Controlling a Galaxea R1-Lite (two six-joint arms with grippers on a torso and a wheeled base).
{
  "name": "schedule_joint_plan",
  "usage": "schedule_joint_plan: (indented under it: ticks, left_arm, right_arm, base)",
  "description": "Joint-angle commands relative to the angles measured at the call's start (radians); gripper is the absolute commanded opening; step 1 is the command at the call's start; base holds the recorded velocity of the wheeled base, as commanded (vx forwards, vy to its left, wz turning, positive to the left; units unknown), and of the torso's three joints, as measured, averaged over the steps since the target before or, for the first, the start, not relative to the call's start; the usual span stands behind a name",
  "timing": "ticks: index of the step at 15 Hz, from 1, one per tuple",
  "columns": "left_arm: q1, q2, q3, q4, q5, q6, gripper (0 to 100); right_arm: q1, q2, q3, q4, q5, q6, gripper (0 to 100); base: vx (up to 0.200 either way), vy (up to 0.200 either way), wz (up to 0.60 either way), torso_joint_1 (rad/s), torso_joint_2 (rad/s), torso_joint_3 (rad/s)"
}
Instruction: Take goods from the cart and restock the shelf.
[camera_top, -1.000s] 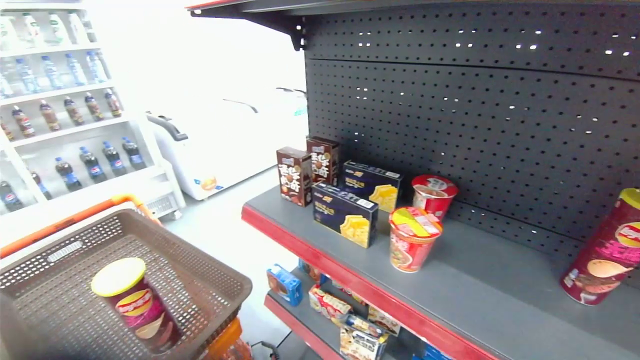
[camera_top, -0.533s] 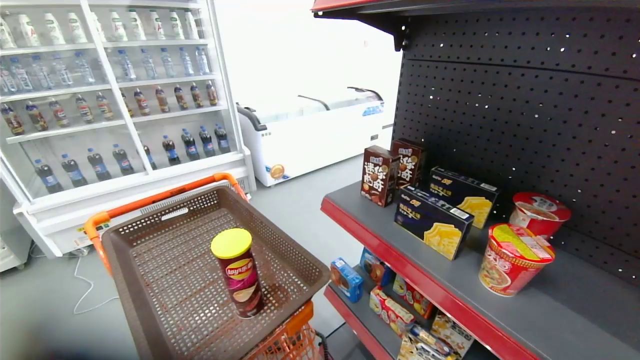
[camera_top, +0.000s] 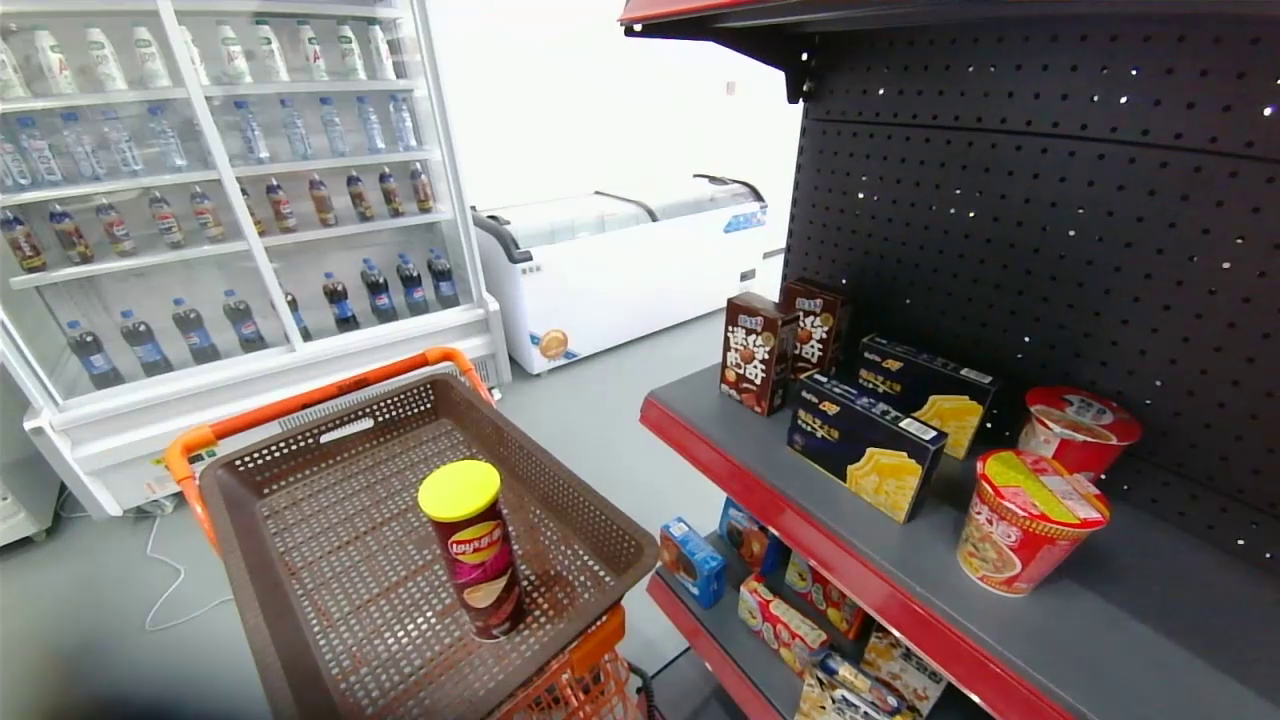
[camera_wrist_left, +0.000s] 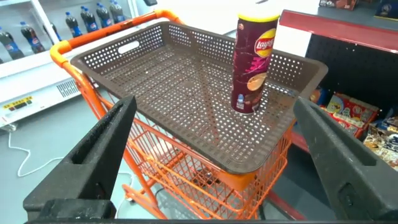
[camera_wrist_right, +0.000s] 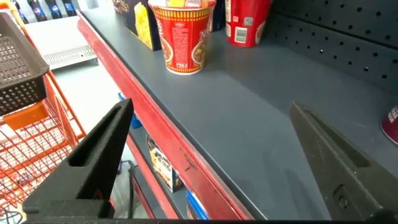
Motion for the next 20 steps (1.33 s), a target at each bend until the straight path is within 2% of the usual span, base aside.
schedule_joint_plan:
  ticks: [1, 3, 8, 9, 10, 12, 14, 16, 17, 18, 20]
  left_arm:
    - [0.001, 0.0, 0.0, 0.0, -0.004, 0.009, 100]
    - [0.001, 0.0, 0.0, 0.001, -0.026, 0.038, 100]
    - [-0.001, 0.0, 0.0, 0.0, -0.03, 0.044, 100]
    - [-0.001, 0.0, -0.006, -0.012, -0.017, 0.043, 100]
    - [0.004, 0.049, -0.189, -0.02, 0.006, 0.046, 100]
    - [0.001, 0.319, -0.417, 0.066, -0.003, 0.041, 100]
    - [-0.042, 0.457, -0.439, 0.066, -0.014, 0.038, 100]
    - [-0.044, 0.552, -0.426, 0.057, -0.015, 0.037, 100]
    - [-0.047, 0.636, -0.408, -0.022, -0.018, 0.02, 100]
    - [-0.062, 0.696, -0.365, -0.121, -0.049, -0.003, 100]
    - [-0.065, 0.802, -0.275, -0.279, -0.087, -0.006, 100]
  right_arm:
    - [0.001, 0.0, 0.0, 0.0, 0.0, 0.0, 100]
    - [0.001, 0.0, 0.0, 0.0, 0.0, 0.0, 100]
    - [0.001, 0.0, 0.0, 0.0, 0.0, 0.0, 100]
    - [0.001, 0.0, 0.0, -0.001, 0.0, 0.0, 100]
    - [0.001, 0.0, 0.0, 0.0, 0.0, 0.0, 100]
    - [0.001, 0.0, 0.0, 0.0, 0.0, 0.0, 100]
    - [0.001, 0.0, 0.0, 0.0, 0.0, 0.0, 100]
    - [0.001, 0.0, 0.0, 0.0, 0.0, 0.0, 100]
    - [0.001, 0.0, 0.0, -0.001, 0.0, 0.0, 100]
    - [0.001, 0.0, 0.0, 0.0, 0.0, 0.0, 100]
    - [0.001, 0.0, 0.0, 0.0, 0.0, 0.0, 100]
  base:
    - [0.0, 0.0, 0.0, 0.0, 0.0, 0.0]
    - [0.0, 0.0, 0.0, 0.0, 0.0, 0.0]
    - [0.0, 0.0, 0.0, 0.0, 0.0, 0.0]
    - [0.0, 0.0, 0.0, 0.0, 0.0, 0.0]
    - [0.0, 0.0, 0.0, 0.0, 0.0, 0.0]
    - [0.0, 0.0, 0.0, 0.0, 0.0, 0.0]
    - [0.0, 0.0, 0.0, 0.0, 0.0, 0.0]
    - [0.0, 0.0, 0.0, 0.0, 0.0, 0.0]
    - [0.0, 0.0, 0.0, 0.0, 0.0, 0.0]
    - [0.0, 0.0, 0.0, 0.0, 0.0, 0.0]
    - [0.0, 0.0, 0.0, 0.0, 0.0, 0.0]
